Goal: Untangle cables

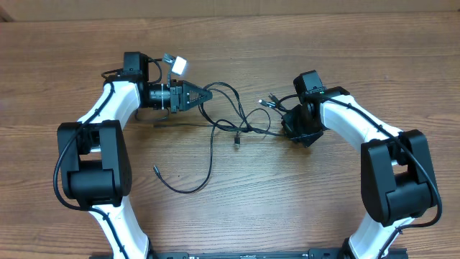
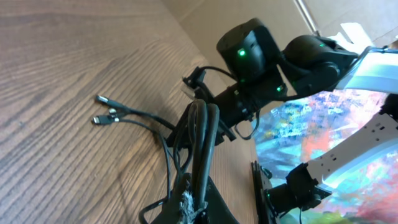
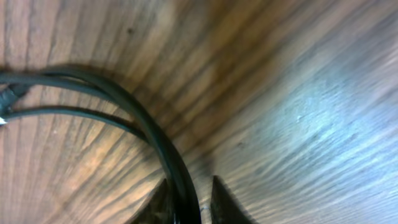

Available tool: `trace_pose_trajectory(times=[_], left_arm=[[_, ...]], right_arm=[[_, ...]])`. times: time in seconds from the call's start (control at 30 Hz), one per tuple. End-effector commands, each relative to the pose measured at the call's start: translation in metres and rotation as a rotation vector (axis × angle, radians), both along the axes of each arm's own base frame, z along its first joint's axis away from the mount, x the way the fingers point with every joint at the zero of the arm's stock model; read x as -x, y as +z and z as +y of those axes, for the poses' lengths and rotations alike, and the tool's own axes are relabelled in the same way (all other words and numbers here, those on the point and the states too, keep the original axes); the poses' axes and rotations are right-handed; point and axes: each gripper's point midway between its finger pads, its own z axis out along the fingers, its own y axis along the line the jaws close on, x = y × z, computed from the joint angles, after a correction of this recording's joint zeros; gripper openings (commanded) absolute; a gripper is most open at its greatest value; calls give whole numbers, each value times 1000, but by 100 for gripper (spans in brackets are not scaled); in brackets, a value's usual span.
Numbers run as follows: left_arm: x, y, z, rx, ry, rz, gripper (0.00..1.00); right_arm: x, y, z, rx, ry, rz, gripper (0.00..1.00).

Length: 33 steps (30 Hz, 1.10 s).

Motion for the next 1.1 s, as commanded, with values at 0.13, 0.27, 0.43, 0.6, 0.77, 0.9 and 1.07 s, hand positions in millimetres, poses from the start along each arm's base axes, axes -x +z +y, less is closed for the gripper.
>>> trace_pose_trajectory(times=[0.13, 0.27, 0.43, 0.6, 0.77, 0.9, 1.07], left_arm=[[-2, 15, 2, 74, -18, -65, 4], [0, 15, -2, 74, -27, -65, 4], [1, 14, -5, 71, -33, -67, 4], [1, 14, -5, 71, -35, -67, 4], [1, 14, -6, 71, -37, -68, 4], [3, 14, -9, 71, -45, -68, 4], [5, 11, -16, 50, -58, -67, 4]], right_arm=[[-1, 8, -8, 64, 294, -85, 36], [-5, 22, 15, -75, 480, -147, 32], [-18, 59, 25, -180, 622, -218, 39], [-17, 80, 23, -170, 759, -234, 51], [-18, 86, 26, -191, 729, -229, 52], [-24, 91, 36, -248, 571, -215, 52], [-33, 91, 49, -269, 441, -218, 52]])
